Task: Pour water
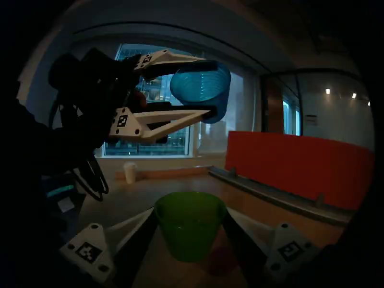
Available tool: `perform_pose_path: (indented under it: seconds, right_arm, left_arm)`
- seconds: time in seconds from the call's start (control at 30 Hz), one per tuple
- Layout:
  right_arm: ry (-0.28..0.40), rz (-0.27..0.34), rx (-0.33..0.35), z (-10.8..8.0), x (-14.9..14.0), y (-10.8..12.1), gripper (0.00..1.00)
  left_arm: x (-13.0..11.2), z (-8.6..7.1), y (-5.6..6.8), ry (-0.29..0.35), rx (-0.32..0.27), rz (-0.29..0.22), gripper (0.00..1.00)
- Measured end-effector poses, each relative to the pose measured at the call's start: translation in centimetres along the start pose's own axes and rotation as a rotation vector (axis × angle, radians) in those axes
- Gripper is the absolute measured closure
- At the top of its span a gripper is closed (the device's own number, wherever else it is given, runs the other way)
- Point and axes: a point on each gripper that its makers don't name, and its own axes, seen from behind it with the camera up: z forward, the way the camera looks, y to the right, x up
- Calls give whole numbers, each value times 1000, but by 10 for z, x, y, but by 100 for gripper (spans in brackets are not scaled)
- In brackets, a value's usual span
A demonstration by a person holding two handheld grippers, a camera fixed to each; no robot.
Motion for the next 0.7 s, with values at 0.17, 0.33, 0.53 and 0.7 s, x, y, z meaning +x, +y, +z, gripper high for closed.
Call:
perform_pose_path:
  seconds: [0.17, 0.33, 0.53, 0.7]
  right_arm:
    - [3, -1, -2, 0, 0, 0, 8]
    - [9, 1, -6, -2, 0, 2, 8]
    - [12, 3, -12, -4, -1, 5, 8]
    - [16, 4, -14, -5, -2, 7, 9]
  left_arm:
    - [-6, 1, -2, -9, 3, -114, 12]
    - [-8, 1, 3, -12, -13, -247, 12]
    - [-11, 2, 2, -20, -26, -408, 12]
    - [-15, 5, 1, -34, -24, -513, 12]
